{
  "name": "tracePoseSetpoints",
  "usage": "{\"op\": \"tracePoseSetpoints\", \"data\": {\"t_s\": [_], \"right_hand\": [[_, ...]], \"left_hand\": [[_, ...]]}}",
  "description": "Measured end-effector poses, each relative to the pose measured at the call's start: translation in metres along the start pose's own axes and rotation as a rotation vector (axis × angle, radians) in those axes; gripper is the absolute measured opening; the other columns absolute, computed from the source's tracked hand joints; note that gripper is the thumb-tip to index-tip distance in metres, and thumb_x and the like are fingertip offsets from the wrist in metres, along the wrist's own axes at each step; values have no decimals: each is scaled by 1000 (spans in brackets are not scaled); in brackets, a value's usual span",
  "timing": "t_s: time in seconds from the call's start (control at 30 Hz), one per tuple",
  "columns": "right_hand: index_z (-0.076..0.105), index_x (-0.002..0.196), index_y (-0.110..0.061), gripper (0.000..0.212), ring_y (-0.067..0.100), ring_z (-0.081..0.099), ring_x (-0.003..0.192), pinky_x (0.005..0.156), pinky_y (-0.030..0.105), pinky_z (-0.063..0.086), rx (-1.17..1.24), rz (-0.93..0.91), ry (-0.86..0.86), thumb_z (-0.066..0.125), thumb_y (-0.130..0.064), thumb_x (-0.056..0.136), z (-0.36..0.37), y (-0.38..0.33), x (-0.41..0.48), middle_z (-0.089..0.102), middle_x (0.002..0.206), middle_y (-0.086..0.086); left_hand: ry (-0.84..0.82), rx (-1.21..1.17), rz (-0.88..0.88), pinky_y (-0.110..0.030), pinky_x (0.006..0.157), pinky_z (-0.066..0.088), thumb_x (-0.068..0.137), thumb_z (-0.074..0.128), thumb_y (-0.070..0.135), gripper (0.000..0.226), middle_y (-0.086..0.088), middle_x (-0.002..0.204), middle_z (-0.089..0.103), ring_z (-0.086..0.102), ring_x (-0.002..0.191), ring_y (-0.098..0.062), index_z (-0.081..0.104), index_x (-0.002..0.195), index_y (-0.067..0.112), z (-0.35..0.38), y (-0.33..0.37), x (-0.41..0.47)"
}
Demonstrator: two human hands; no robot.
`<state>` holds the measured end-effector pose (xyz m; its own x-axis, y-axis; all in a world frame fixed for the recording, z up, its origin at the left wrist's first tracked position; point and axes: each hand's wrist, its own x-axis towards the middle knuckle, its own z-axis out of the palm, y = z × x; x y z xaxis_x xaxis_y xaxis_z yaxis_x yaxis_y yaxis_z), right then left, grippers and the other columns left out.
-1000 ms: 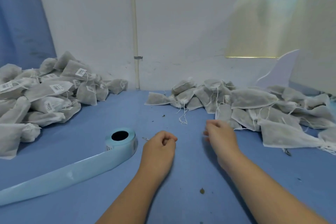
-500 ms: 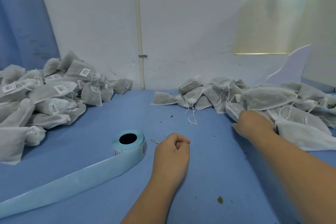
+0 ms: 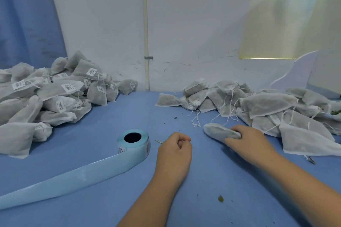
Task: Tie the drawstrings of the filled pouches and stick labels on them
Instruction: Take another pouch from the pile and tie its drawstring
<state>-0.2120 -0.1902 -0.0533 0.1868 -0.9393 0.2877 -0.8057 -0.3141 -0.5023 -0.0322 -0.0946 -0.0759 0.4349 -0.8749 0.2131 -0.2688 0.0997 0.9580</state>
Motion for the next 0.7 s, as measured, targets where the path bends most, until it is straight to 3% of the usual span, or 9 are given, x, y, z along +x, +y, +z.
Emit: {"op": "tracePoseSetpoints", "data": {"t_s": [0.1,0.17,0.23,0.33,0.4,0.47,0.6,0.7], "right_hand": [[58,76,-9,8,13,42,51,49,26,32,455,29,-147,56,-15,82,-8,-6,-13,50,57,-6],[55,72,-12,7,15,33,43,45,25,25,756,84,-245,57,-16,78,-12,-8,-17,41,51,0],[56,85,-2,20,15,29,41,42,23,23,968,125,-307,55,-20,77,-13,-7,-17,39,50,3],[60,103,1,26,13,32,42,39,23,27,1107,144,-322,51,-15,85,-12,-9,-17,41,56,2],[68,86,-18,15,13,37,46,42,23,31,1003,48,-249,58,-22,75,-11,-15,-23,47,58,-1],[63,76,-28,10,8,44,51,47,17,37,731,-110,-137,61,-27,66,-11,-23,-32,53,59,-11],[49,81,-34,24,1,48,59,56,13,35,266,-488,-94,71,-32,70,-5,-40,-52,55,76,-27],[45,91,-37,31,-4,48,71,62,18,35,97,-666,-136,67,-49,72,-2,-52,-64,49,92,-20]], "left_hand": [[13,-29,-20,-6,50,39,93,52,18,15,11,79,61,56,61,-6,60,91,31,-1,3,-3],[50,-36,-30,-8,57,40,95,53,24,12,11,96,63,63,81,-7,59,97,34,-3,5,-5],[85,-75,-33,-16,68,42,96,53,28,10,10,103,63,63,92,-8,58,99,36,-5,6,-6],[109,-190,-48,-23,74,48,96,53,28,10,8,96,65,65,82,-5,61,97,33,-6,5,-7],[119,-245,-74,-31,76,50,97,52,28,12,9,86,67,65,77,-12,64,93,29,-6,5,-7],[85,-349,-134,-31,70,51,99,51,30,19,6,83,69,65,74,-17,66,94,20,-6,7,-6],[-82,-597,-265,-30,75,57,100,44,47,42,-5,90,77,74,84,-18,68,102,12,-10,15,-4],[-98,-638,-313,-33,71,55,100,50,38,37,-10,89,74,72,83,-22,64,104,4,-13,15,-3]]}}
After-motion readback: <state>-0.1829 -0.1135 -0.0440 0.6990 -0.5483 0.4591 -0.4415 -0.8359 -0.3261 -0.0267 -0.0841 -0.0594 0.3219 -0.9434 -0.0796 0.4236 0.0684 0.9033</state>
